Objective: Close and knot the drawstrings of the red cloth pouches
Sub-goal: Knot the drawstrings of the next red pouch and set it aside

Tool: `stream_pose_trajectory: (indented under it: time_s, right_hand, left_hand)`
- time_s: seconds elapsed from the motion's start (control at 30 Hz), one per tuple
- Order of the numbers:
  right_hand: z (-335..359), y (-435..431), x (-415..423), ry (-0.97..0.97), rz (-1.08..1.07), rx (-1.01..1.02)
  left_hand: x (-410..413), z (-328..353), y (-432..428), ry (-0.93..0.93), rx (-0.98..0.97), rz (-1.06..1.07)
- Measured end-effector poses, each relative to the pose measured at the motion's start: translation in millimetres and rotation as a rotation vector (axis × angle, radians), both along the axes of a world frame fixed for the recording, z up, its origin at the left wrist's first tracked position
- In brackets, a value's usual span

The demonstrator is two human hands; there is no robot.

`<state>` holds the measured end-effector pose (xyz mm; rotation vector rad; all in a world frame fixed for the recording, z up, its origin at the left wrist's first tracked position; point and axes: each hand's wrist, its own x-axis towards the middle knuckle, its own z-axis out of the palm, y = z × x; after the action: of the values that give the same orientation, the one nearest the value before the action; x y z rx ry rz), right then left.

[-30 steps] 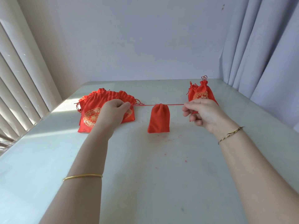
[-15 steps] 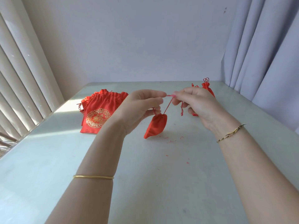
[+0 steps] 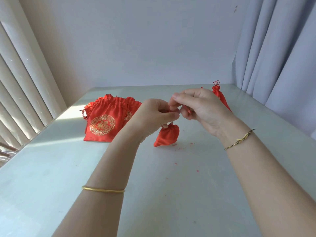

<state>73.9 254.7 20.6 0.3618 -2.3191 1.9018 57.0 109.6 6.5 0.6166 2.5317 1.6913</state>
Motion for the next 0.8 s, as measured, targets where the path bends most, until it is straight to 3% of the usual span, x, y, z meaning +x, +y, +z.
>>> stream_pose_trajectory:
  time_s: [0.2, 0.33, 0.47, 0.8]
  right_hand:
    - [-2.8, 2.8, -6.2, -0.069, -0.163, -0.171]
    - [-10.4, 2.1, -9.1, -0.019, -0.242, -0.040]
    - [-10.2, -3.4, -5.2, 0.102, -0.132, 0.164]
    - [-16.2, -14.3, -8.6, 0.208, -0.099, 0.242]
  left_hand:
    - [-3.0, -0.1, -4.5, -0.096, 0.119, 0.042]
    - [-6.3, -1.7, -6.6, -0.147, 0.257, 0.066]
    - [-6.8, -1.3, -8.4, -0.178, 0.334, 0.092]
    - [-7.1, -0.1, -12.9, -0.200, 0.357, 0.103]
